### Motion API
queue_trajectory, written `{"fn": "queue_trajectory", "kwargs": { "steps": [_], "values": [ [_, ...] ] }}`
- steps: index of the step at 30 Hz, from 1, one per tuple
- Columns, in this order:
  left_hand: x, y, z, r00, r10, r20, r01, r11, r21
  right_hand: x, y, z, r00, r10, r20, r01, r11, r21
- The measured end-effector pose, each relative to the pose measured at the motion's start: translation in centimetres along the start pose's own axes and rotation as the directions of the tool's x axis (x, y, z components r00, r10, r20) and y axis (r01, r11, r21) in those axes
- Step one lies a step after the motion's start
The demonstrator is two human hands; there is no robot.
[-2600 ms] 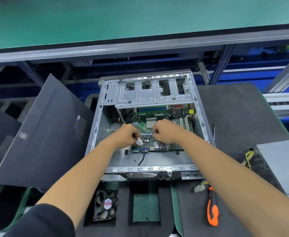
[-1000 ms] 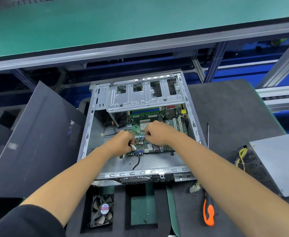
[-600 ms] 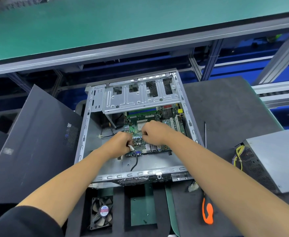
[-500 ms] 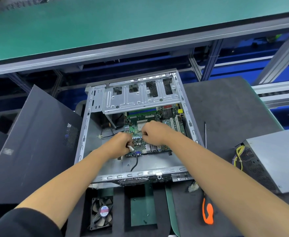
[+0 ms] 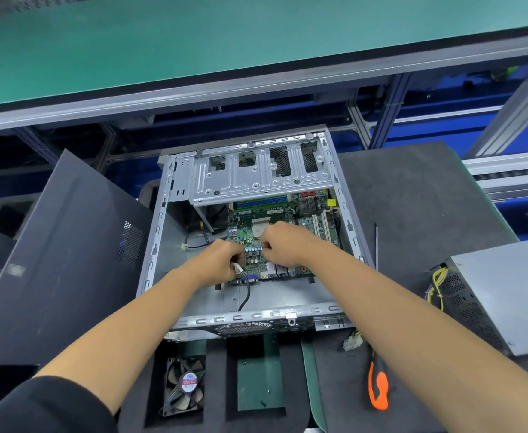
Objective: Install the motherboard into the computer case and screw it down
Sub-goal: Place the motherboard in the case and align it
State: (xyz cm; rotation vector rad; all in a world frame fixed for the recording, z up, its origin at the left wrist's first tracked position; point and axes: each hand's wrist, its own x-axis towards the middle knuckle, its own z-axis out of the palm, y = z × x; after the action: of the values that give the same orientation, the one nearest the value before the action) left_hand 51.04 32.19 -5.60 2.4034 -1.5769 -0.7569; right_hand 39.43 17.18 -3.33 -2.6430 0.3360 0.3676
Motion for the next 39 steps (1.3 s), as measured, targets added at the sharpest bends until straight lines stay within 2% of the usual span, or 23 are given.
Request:
{"fn": "queue_trajectory", "kwargs": {
  "steps": [13, 29, 33, 39],
  "values": [
    [0.19, 0.05, 0.23, 0.999, -0.023, 0.043, 0.018, 0.993, 0.115, -0.04, -0.04, -0.09, 1.000, -0.014, -0.011, 0.014, 1.000, 0.018],
    [0.24, 0.25, 0.19, 0.999, 0.028, 0.023, -0.031, 0.993, 0.113, -0.07, -0.05, -0.20, 1.000, 0.009, -0.017, -0.009, 0.999, 0.031],
    [0.31, 0.24, 0.10, 0.999, 0.036, -0.016, -0.034, 0.995, 0.092, -0.09, 0.02, -0.22, 1.000, 0.007, -0.024, -0.006, 1.000, 0.030],
    [0.41, 0.58, 0.16, 0.999, 0.034, 0.011, -0.035, 0.992, 0.122, 0.04, 0.08, -0.04, 1.000, 0.007, -0.019, -0.007, 1.000, 0.020]
  ]
}}
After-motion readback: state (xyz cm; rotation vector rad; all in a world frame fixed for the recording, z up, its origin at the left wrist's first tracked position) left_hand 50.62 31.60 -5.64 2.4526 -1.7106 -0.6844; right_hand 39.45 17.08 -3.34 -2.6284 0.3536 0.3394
